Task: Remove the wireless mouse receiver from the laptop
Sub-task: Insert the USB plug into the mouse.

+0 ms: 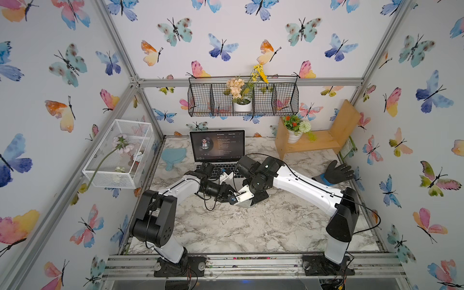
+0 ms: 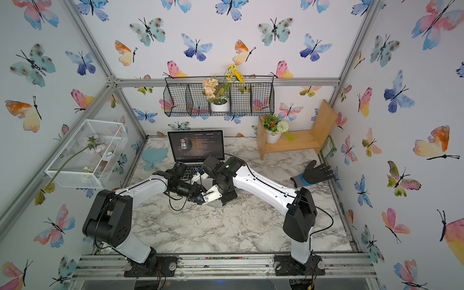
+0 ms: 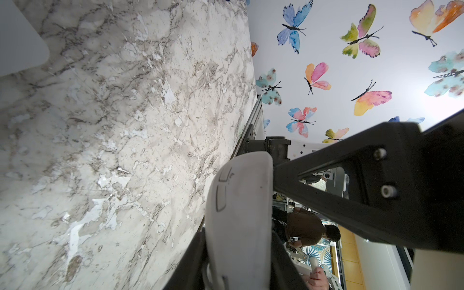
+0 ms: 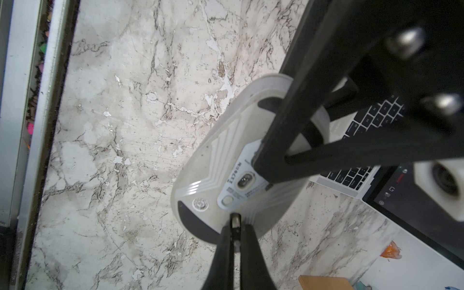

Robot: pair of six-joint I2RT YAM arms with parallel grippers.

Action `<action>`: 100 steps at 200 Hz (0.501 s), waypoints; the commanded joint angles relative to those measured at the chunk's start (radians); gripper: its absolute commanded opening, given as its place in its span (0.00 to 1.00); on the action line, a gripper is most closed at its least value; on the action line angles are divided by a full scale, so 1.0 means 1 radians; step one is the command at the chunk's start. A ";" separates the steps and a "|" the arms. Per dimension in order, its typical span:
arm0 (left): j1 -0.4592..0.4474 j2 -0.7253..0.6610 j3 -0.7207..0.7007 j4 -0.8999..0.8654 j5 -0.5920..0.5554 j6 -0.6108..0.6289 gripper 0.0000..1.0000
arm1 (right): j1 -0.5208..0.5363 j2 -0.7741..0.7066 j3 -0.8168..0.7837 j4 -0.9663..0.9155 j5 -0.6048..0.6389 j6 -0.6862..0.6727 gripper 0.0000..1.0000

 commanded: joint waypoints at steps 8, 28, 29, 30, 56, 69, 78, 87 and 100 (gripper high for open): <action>0.004 -0.018 -0.002 0.009 0.112 0.012 0.00 | 0.003 0.009 -0.023 -0.011 0.036 0.007 0.15; 0.004 -0.017 0.000 0.008 0.111 0.013 0.00 | 0.003 0.009 -0.018 -0.013 0.028 0.009 0.19; 0.004 -0.017 0.000 0.009 0.111 0.012 0.00 | 0.003 0.010 -0.017 -0.013 0.028 0.009 0.19; 0.005 -0.017 0.000 0.009 0.112 0.013 0.00 | 0.003 0.010 -0.018 -0.012 0.028 0.009 0.19; 0.005 -0.018 0.000 0.010 0.112 0.012 0.00 | 0.003 0.008 -0.014 -0.008 0.033 0.012 0.21; 0.004 -0.018 0.000 0.010 0.114 0.013 0.00 | 0.003 0.008 -0.010 -0.008 0.036 0.015 0.23; 0.005 -0.020 -0.001 0.010 0.114 0.012 0.00 | 0.003 0.008 -0.008 -0.008 0.037 0.017 0.24; 0.005 -0.019 -0.002 0.010 0.114 0.014 0.00 | 0.004 0.010 -0.004 -0.010 0.040 0.018 0.26; 0.006 -0.020 -0.002 0.010 0.114 0.015 0.00 | 0.003 0.008 0.002 -0.009 0.042 0.019 0.28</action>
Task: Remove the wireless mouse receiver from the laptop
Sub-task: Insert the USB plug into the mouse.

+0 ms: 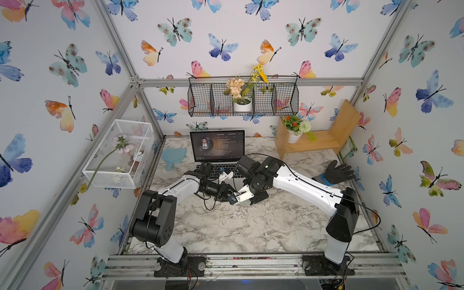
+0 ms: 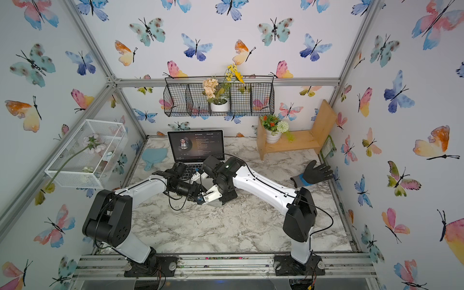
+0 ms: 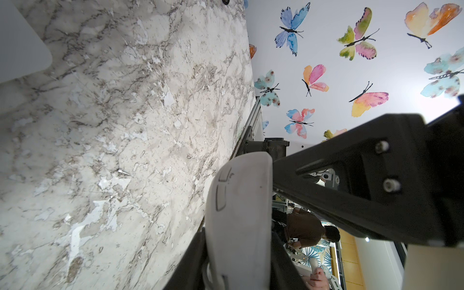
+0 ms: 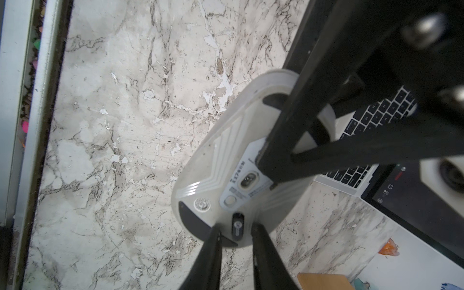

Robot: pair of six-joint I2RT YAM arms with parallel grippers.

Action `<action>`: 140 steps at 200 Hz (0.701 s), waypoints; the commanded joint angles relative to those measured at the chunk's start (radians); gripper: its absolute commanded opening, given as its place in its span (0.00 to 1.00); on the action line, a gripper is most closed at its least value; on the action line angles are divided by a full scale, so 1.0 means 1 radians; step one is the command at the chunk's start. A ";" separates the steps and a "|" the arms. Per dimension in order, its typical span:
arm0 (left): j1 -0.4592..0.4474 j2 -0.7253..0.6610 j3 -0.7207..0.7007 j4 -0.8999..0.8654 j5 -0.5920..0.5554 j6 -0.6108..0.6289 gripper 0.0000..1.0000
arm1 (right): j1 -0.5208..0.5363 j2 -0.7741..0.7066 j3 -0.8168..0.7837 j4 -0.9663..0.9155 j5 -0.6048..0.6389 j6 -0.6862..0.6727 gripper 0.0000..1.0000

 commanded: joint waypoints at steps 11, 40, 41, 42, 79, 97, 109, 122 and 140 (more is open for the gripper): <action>-0.001 -0.020 -0.003 0.006 0.105 0.016 0.00 | 0.003 0.008 0.011 -0.010 0.035 0.017 0.30; 0.000 -0.023 -0.007 0.009 0.108 0.016 0.00 | 0.003 -0.003 0.015 -0.006 0.046 0.024 0.36; 0.000 -0.023 -0.007 0.010 0.108 0.017 0.00 | 0.003 -0.002 0.015 -0.004 0.046 0.024 0.36; -0.001 -0.023 -0.007 0.009 0.108 0.017 0.00 | 0.003 -0.002 0.016 -0.004 0.046 0.024 0.36; -0.001 -0.020 -0.004 0.012 0.110 0.015 0.00 | 0.003 -0.006 0.022 0.001 0.037 0.027 0.40; -0.001 -0.019 0.000 0.012 0.113 0.014 0.00 | 0.003 -0.005 0.035 -0.004 0.027 0.034 0.41; 0.001 -0.020 0.000 0.012 0.114 0.014 0.00 | 0.003 -0.009 0.050 -0.011 0.021 0.043 0.42; 0.000 -0.021 -0.002 0.015 0.115 0.014 0.00 | 0.003 -0.019 0.061 -0.012 0.018 0.052 0.44; 0.002 -0.020 -0.003 0.025 0.117 0.006 0.00 | 0.003 -0.058 0.073 -0.003 0.014 0.076 0.49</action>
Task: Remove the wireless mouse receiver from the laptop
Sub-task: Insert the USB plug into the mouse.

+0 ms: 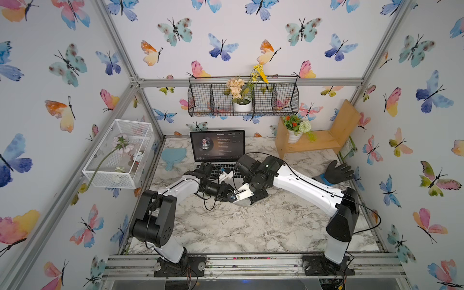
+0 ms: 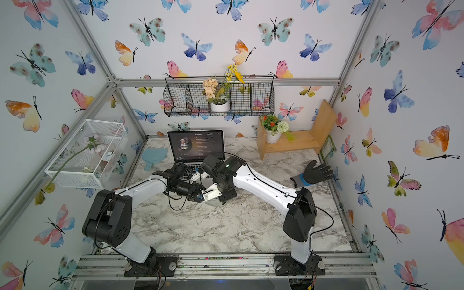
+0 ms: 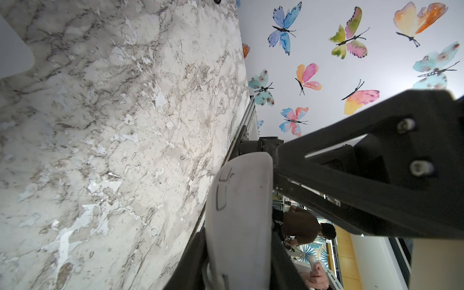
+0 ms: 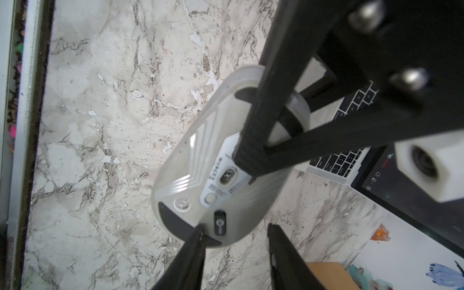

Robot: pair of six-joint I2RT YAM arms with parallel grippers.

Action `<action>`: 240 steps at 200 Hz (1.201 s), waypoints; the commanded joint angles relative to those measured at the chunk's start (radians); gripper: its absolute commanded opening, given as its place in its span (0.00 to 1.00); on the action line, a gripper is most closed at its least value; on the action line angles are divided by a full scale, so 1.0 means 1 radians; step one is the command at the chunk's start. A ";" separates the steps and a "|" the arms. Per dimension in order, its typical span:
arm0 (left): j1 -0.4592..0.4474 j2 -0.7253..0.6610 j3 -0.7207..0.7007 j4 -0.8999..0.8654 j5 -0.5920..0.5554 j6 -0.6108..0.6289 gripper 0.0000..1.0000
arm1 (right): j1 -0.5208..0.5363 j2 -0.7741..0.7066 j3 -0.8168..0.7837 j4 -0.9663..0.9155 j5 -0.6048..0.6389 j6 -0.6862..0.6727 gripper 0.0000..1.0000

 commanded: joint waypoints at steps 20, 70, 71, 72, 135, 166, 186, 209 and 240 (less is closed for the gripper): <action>0.005 -0.021 0.000 0.020 0.080 0.001 0.00 | -0.006 -0.114 0.030 0.008 0.002 0.064 0.52; 0.008 -0.022 0.011 0.022 0.082 -0.002 0.00 | -0.115 -0.344 -0.036 0.234 -0.141 0.215 0.63; 0.008 -0.023 0.011 0.022 0.082 -0.002 0.00 | -0.119 -0.350 -0.041 0.246 -0.138 0.219 0.63; 0.008 -0.023 0.012 0.022 0.082 -0.003 0.00 | -0.123 -0.355 -0.047 0.258 -0.137 0.229 0.64; 0.017 -0.184 0.027 0.252 -0.099 -0.077 0.00 | -0.759 -0.257 -0.177 0.443 -0.650 1.317 0.77; 0.016 -0.216 0.008 0.416 -0.121 -0.132 0.00 | -0.745 -0.286 -0.498 0.772 -1.113 1.489 0.73; 0.014 -0.195 -0.001 0.496 -0.071 -0.173 0.00 | -0.679 -0.413 -0.616 0.912 -1.118 1.331 0.81; 0.010 -0.207 -0.021 0.588 -0.066 -0.212 0.00 | -0.649 -0.489 -0.736 1.089 -1.144 1.368 0.83; -0.011 -0.290 -0.030 0.599 -0.191 -0.121 0.00 | -0.642 -0.357 -0.751 1.221 -1.230 1.741 0.79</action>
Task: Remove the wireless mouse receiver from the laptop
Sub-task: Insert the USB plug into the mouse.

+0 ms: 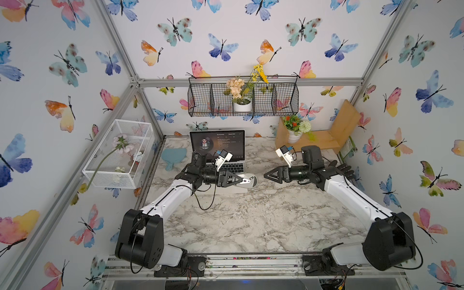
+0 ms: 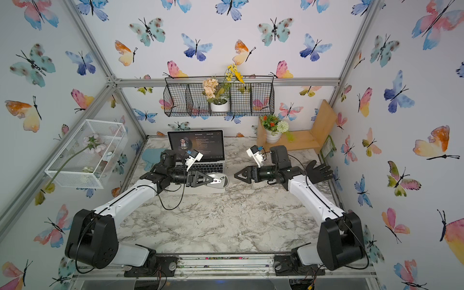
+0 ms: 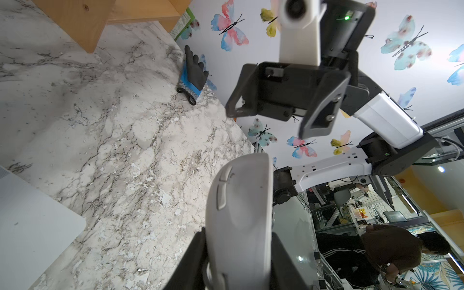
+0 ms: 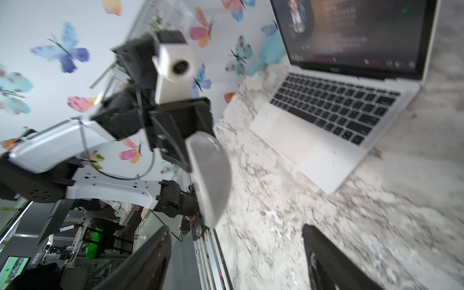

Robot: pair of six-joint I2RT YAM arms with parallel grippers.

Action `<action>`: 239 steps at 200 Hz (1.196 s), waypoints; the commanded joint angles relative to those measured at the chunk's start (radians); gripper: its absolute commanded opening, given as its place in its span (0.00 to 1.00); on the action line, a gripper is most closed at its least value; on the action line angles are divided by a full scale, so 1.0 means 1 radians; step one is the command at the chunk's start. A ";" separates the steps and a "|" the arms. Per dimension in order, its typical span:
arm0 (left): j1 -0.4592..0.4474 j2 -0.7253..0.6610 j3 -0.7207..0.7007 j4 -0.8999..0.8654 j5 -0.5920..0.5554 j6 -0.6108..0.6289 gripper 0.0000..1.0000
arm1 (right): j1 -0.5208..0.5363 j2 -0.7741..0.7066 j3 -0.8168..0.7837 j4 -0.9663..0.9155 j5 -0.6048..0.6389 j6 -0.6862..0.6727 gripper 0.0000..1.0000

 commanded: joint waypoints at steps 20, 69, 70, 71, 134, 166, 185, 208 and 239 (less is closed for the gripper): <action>-0.019 -0.127 -0.035 0.110 -0.181 0.105 0.00 | 0.012 0.126 -0.058 0.288 -0.119 0.471 0.80; -0.061 -0.182 -0.111 0.223 -0.299 0.179 0.00 | 0.040 0.121 -0.127 0.536 -0.125 0.770 0.90; -0.061 -0.182 -0.112 0.226 -0.301 0.179 0.00 | 0.041 0.122 -0.131 0.553 -0.126 0.784 0.90; -0.062 -0.183 -0.113 0.226 -0.302 0.180 0.00 | 0.042 0.123 -0.136 0.570 -0.127 0.799 0.90; -0.072 -0.214 -0.128 0.246 -0.358 0.203 0.00 | 0.172 0.235 -0.215 1.011 -0.094 1.164 0.92; -0.076 -0.224 -0.133 0.244 -0.355 0.217 0.00 | 0.192 0.260 -0.197 1.051 -0.070 1.205 0.89; -0.076 -0.230 -0.142 0.245 -0.364 0.221 0.00 | 0.204 0.271 -0.184 1.066 -0.065 1.229 0.86; -0.077 -0.234 -0.146 0.249 -0.354 0.220 0.00 | 0.205 0.279 -0.190 1.068 -0.039 1.241 0.85; -0.078 -0.240 -0.148 0.248 -0.357 0.222 0.00 | 0.210 0.308 -0.191 1.164 -0.031 1.312 0.85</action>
